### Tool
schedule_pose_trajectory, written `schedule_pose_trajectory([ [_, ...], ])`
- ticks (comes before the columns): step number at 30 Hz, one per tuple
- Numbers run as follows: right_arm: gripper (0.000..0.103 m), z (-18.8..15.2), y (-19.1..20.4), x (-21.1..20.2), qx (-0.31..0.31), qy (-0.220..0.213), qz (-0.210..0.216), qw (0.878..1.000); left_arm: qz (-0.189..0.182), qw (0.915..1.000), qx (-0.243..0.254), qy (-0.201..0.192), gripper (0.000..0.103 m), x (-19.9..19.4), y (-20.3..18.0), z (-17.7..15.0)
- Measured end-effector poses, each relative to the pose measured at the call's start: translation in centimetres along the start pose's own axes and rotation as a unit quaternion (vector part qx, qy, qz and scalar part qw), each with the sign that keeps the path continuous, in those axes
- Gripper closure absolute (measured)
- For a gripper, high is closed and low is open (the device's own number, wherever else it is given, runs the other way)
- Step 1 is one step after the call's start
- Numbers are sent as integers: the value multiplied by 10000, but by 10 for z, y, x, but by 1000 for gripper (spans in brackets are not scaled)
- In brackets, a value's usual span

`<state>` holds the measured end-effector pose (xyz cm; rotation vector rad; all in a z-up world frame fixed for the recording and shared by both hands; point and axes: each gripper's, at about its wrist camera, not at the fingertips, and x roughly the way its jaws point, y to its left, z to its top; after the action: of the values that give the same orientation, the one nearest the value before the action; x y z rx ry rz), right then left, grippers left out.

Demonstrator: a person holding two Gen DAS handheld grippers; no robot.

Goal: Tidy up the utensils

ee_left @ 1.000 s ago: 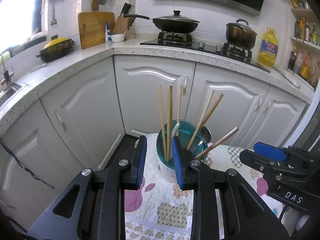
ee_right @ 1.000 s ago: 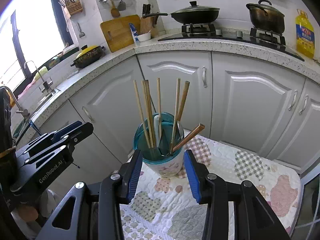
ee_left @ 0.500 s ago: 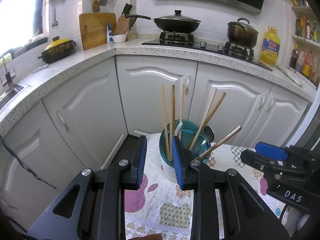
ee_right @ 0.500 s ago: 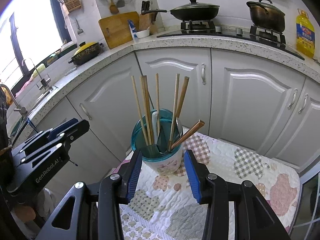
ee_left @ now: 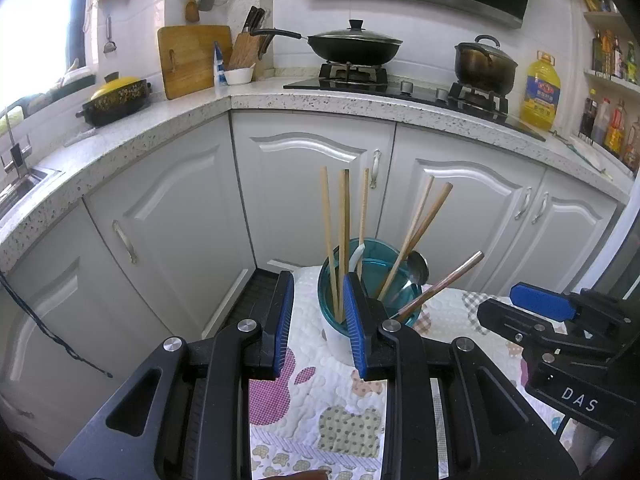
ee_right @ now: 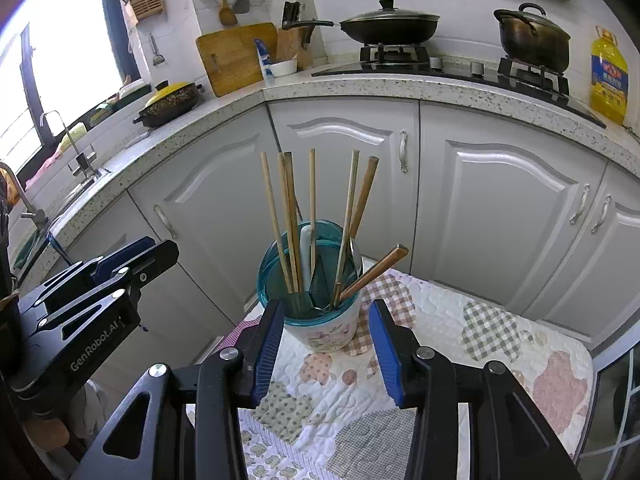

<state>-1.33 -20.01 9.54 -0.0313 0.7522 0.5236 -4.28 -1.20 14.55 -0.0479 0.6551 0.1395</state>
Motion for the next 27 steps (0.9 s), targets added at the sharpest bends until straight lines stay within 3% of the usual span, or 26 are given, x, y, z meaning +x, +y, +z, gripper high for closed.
schedule_pose_trajectory([
  [6,53,-1,0,0,16,-26,-70,10000,7,10000,17,0,79,0,-1,0],
  [27,52,0,0,5,-32,54,-108,9999,31,10000,-18,38,79,3,4,-1],
])
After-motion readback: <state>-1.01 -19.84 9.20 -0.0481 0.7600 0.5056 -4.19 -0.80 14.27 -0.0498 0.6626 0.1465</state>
